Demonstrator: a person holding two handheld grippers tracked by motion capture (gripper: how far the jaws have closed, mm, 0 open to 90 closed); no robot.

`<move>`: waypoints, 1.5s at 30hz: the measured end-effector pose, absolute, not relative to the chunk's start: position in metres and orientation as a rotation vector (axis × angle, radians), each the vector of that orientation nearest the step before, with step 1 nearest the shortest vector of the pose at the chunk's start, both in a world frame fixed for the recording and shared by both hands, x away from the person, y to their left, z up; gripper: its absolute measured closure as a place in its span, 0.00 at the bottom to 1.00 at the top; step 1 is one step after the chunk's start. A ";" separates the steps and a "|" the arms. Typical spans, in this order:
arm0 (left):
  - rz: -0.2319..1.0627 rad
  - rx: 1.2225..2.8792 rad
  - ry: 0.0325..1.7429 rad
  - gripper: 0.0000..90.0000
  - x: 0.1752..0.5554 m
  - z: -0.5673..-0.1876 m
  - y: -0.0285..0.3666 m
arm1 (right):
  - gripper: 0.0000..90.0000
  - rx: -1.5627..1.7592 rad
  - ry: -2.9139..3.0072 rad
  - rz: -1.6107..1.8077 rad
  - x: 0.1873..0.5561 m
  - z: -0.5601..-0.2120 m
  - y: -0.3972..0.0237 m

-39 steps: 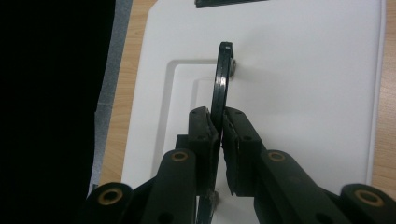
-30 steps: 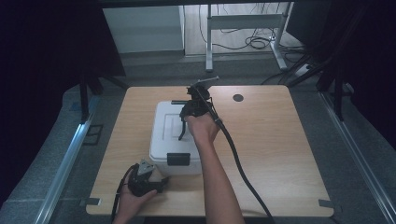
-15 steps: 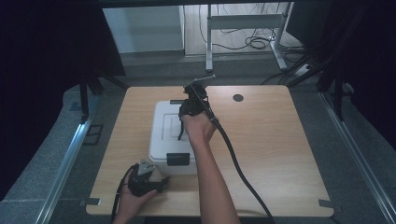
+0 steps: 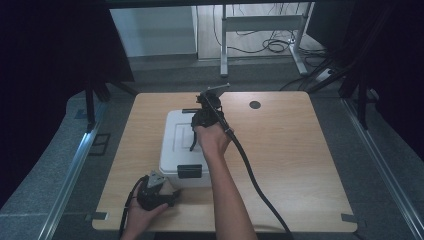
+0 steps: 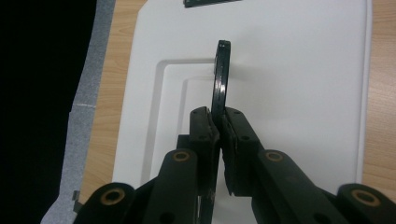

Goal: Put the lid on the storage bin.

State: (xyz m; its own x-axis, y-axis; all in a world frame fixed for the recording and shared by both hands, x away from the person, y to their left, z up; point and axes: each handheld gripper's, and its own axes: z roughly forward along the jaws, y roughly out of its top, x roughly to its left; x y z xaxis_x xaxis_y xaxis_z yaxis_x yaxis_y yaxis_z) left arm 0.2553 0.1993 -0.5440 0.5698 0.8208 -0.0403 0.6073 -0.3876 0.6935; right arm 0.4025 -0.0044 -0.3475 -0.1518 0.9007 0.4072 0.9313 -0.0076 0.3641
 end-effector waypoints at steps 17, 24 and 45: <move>0.411 2.132 1.135 0.20 0.255 -0.544 0.199 | 0.53 -1.674 -2.347 -1.080 0.410 -0.351 -0.036; 0.411 2.138 1.133 0.20 0.255 -0.544 0.199 | 0.50 -1.654 -2.386 -1.151 0.406 -0.355 -0.063; 0.416 2.135 1.138 0.20 0.255 -0.544 0.199 | 0.45 -1.728 -2.353 -1.444 0.384 -0.409 -0.196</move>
